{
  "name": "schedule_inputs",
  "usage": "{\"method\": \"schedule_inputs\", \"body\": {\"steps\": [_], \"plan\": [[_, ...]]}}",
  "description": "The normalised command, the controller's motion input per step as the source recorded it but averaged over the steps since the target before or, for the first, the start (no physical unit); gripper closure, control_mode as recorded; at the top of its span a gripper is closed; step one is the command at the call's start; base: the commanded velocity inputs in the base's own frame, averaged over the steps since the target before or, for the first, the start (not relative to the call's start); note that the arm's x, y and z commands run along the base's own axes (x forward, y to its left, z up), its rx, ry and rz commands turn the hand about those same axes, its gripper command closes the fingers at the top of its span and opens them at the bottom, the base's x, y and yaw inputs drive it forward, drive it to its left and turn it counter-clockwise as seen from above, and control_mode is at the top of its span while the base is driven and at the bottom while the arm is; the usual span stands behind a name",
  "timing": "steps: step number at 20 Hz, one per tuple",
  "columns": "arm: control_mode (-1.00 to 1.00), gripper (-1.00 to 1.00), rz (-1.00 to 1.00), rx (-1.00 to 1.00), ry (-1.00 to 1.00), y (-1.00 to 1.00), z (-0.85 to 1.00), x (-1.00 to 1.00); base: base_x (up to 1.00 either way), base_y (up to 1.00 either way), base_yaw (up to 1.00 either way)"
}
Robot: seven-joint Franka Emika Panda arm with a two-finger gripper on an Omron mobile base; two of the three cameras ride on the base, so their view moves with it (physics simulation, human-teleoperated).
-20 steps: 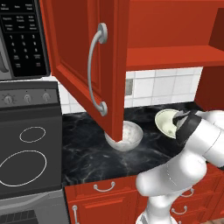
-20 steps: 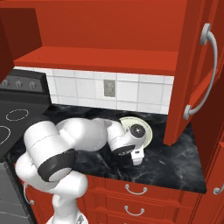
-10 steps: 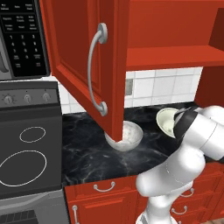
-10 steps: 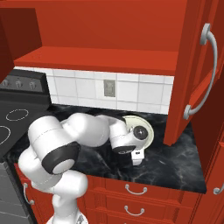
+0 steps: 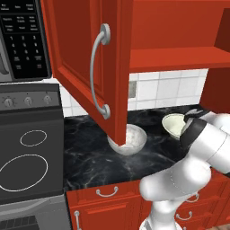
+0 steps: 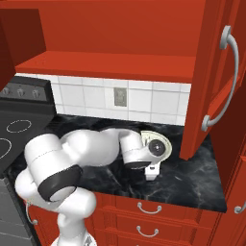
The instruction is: Open the cabinet. Pick the bowls from the counter and place them in the cabinet. Then close the cabinet.
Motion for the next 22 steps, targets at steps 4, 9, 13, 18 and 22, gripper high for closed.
{"method": "schedule_inputs", "body": {"steps": [4, 9, 13, 18, 22], "plan": [[-1.00, 1.00, -0.02, 0.00, 0.06, 0.01, 0.92, -0.19, 0.00, 0.00, 0.00], [-1.00, 1.00, -0.01, 0.00, 0.01, 0.13, 0.89, -0.35, 0.00, 0.00, 0.00], [-1.00, 1.00, -0.09, -0.08, -0.23, 0.58, 0.59, -0.51, 0.00, 0.00, 0.00], [-1.00, 1.00, -0.12, -0.04, -0.19, 0.26, 0.66, -0.55, 0.00, 0.00, 0.00], [-1.00, 1.00, -0.13, 0.00, -0.03, 0.10, 0.62, -0.73, 0.00, 0.00, 0.00]]}}
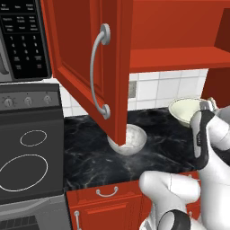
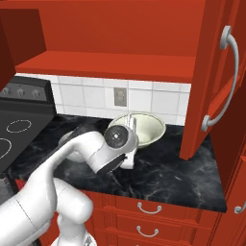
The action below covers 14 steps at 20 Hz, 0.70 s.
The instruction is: Open the cabinet. Pick the bowls from the counter and place them in the cabinet. Then close the cabinet.
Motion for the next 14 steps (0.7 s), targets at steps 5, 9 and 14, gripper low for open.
{"method": "schedule_inputs", "body": {"steps": [5, 9, 14], "plan": [[-1.00, 1.00, -0.06, 0.00, 0.04, 0.03, 0.87, -0.63, 0.00, 0.00, 0.00], [-1.00, 1.00, -0.01, 0.00, 0.14, 0.09, 0.94, -0.78, 0.00, 0.00, 0.00], [-1.00, 1.00, 0.00, 0.00, 0.10, 0.07, 0.90, -0.81, 0.00, 0.00, 0.00]]}}
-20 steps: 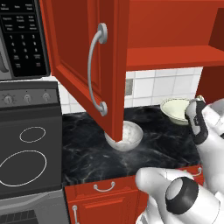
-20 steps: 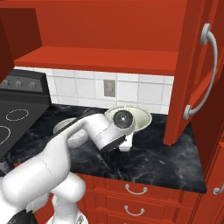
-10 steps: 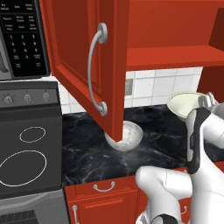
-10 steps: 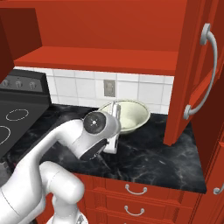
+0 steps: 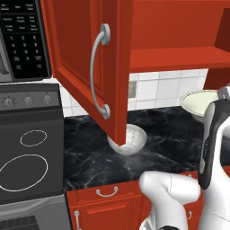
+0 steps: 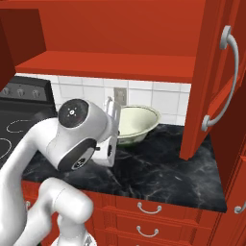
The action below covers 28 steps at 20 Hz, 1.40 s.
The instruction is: Open the cabinet. Pick the bowls from the counter and place them in the cabinet. Then close the cabinet.
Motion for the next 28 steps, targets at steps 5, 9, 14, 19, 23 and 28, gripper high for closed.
{"method": "schedule_inputs", "body": {"steps": [5, 9, 14, 19, 23, 28], "plan": [[-1.00, 1.00, -0.01, 0.00, -0.13, 0.00, 0.74, -0.57, 0.00, 0.00, 0.00], [-1.00, 1.00, -0.08, 0.00, -0.47, 0.00, 0.57, -0.47, 0.00, 0.00, 0.00], [-1.00, 1.00, -0.11, 0.00, -0.43, 0.01, 0.53, -0.07, 0.00, 0.00, 0.00], [-1.00, 1.00, -0.09, 0.00, -0.20, 0.17, 0.57, 0.01, 0.00, 0.00, 0.00], [-1.00, 1.00, -0.08, -0.02, 0.12, 0.11, 0.51, 0.33, 0.00, 0.00, 0.00], [-1.00, 1.00, -0.02, 0.00, 0.31, 0.00, 0.43, 0.63, 0.00, 0.00, 0.00]]}}
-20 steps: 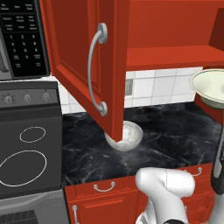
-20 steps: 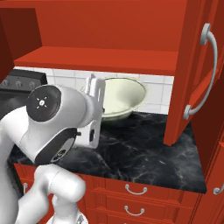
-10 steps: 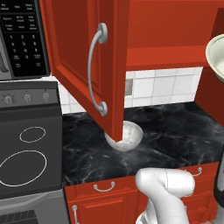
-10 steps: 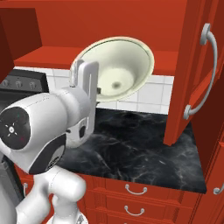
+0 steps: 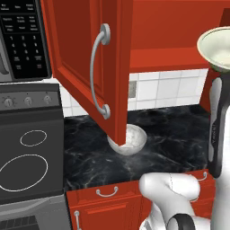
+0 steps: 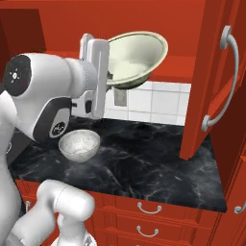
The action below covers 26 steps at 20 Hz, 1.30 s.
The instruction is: Open the cabinet. Pick the bowls from the counter and place them in the cabinet. Then close the cabinet.
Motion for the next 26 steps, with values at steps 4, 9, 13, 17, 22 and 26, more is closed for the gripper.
{"method": "schedule_inputs", "body": {"steps": [4, 9, 13, 17, 22, 26], "plan": [[-1.00, 1.00, 0.00, 0.00, 0.41, 0.00, 0.23, 0.82, 0.00, 0.00, 0.00], [-1.00, 1.00, 0.00, 0.00, 0.09, -0.07, 0.03, 0.65, 0.00, 0.00, 0.00], [-1.00, 1.00, 0.00, 0.00, 0.00, -0.05, 0.00, 0.62, 0.00, 0.00, 0.00], [-1.00, 1.00, 0.01, 0.00, 0.00, -0.06, 0.00, 0.62, 0.00, 0.00, 0.00], [-1.00, 1.00, 0.03, 0.00, 0.00, -0.07, -0.04, 0.62, 0.00, 0.00, 0.00], [-1.00, 1.00, 0.03, 0.05, -0.04, -0.17, -0.18, 0.49, 0.00, 0.00, 0.00]]}}
